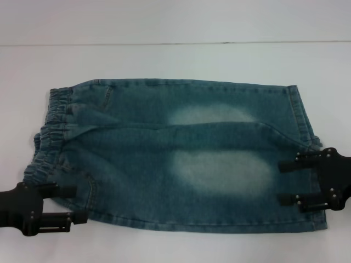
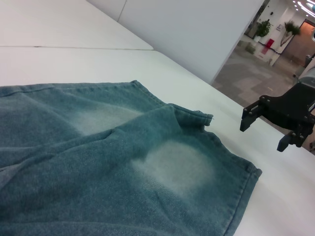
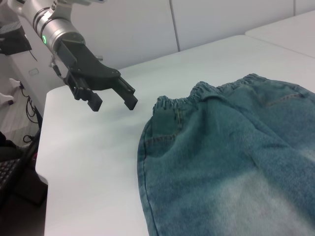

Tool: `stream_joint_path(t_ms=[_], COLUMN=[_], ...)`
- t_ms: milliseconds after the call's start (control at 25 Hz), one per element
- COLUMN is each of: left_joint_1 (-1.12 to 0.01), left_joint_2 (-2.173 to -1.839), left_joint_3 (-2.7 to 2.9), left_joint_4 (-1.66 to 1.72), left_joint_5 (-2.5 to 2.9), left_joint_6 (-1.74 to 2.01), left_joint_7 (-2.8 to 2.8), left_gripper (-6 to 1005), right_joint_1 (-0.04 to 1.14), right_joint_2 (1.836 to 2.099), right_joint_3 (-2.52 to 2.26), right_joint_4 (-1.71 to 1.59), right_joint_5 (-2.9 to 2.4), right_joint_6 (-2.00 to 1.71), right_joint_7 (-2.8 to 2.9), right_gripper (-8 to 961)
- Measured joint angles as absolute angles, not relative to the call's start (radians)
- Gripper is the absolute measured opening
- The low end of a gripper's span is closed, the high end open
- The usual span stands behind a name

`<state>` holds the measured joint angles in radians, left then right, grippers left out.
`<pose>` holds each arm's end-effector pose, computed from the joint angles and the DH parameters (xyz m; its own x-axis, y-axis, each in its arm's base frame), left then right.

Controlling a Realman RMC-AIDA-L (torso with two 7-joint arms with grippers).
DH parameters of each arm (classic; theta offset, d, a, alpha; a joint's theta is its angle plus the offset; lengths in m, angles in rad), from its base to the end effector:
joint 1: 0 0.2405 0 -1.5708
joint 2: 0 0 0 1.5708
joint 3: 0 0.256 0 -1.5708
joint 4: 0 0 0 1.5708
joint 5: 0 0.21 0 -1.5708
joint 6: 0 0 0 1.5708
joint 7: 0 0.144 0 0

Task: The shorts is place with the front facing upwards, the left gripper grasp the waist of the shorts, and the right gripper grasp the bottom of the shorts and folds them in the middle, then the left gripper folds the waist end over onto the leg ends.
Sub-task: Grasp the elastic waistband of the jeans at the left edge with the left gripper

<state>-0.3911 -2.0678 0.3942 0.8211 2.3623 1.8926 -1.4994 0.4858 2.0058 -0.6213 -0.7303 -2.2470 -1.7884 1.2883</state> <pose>-0.3210 0.2507 0.0426 0.7112 0.5820 0.3943 0.6351 -0.7724 -0.0054 0.2955 0.2923 0.0335 0.9014 -0.2998 -0.3124 -0.3344 -0.9404 -0.0622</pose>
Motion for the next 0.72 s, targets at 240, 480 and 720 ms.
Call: stream_joint_path(t_ms=[240, 480, 720], left_joint_1=[-0.393, -0.396, -0.375], left_joint_2=[-2.068, -2.067, -2.064], left_joint_3=[0.394, 0.394, 0.365], left_joint_4=[0.824, 0.825, 0.970], left_joint_5=[2.362, 2.362, 2.412], left_joint_6=[1.891, 1.890, 1.782], left_joint_7=[-1.504, -1.515, -1.624], left_gripper=[811, 810, 811], right_joint_1=[0.486, 0.485, 0.486], right_joint_2=[2.008, 2.008, 2.008], right_joint_3=[-0.628, -0.630, -0.632], right_joint_4=[-0.730, -0.730, -0.730], right_joint_5=[-2.247, -2.247, -2.247], right_joint_6=[-1.792, -1.789, -1.788], right_joint_7=[1.290, 1.290, 1.285], right_gripper=[776, 776, 775])
